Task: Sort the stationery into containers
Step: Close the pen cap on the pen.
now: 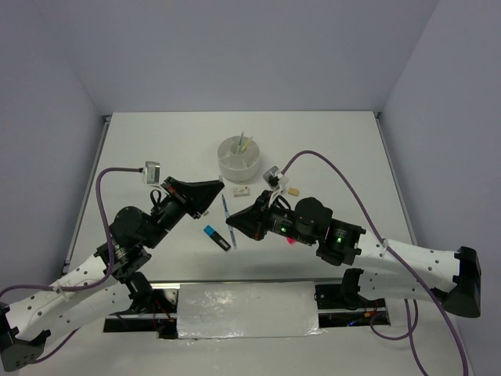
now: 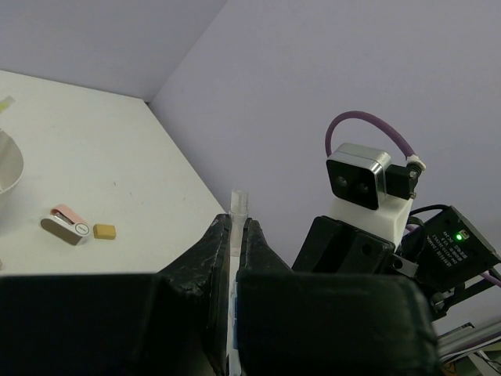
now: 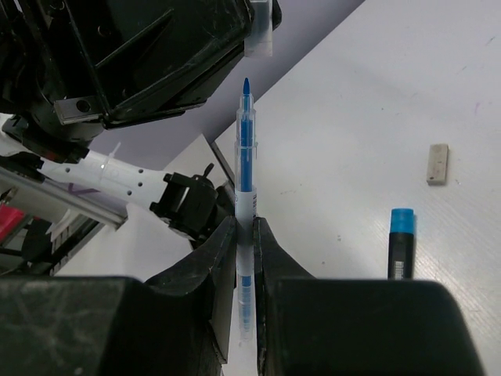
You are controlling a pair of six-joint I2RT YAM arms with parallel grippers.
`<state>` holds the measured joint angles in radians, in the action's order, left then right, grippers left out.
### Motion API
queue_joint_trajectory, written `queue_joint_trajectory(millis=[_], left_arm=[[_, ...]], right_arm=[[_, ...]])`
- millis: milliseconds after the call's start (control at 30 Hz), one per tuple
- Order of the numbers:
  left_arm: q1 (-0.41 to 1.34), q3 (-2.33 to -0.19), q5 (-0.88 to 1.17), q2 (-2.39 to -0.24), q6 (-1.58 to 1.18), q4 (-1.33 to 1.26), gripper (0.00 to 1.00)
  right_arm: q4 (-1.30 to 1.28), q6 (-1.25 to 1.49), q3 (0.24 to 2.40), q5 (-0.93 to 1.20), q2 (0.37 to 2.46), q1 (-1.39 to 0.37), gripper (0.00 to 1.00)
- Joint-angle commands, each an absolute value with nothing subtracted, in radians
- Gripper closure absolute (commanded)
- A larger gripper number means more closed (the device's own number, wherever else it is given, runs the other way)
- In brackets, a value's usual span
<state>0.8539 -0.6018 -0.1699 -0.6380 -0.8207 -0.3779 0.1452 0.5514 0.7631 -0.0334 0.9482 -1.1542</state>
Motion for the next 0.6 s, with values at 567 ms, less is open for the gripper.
queue_joint_trajectory(millis=[567], left_arm=[[0.853, -0.595, -0.152, -0.652, -0.859, -0.451, 1.0]], right_arm=[[0.155, 0.52, 0.827, -0.11, 0.948, -1.164, 1.0]])
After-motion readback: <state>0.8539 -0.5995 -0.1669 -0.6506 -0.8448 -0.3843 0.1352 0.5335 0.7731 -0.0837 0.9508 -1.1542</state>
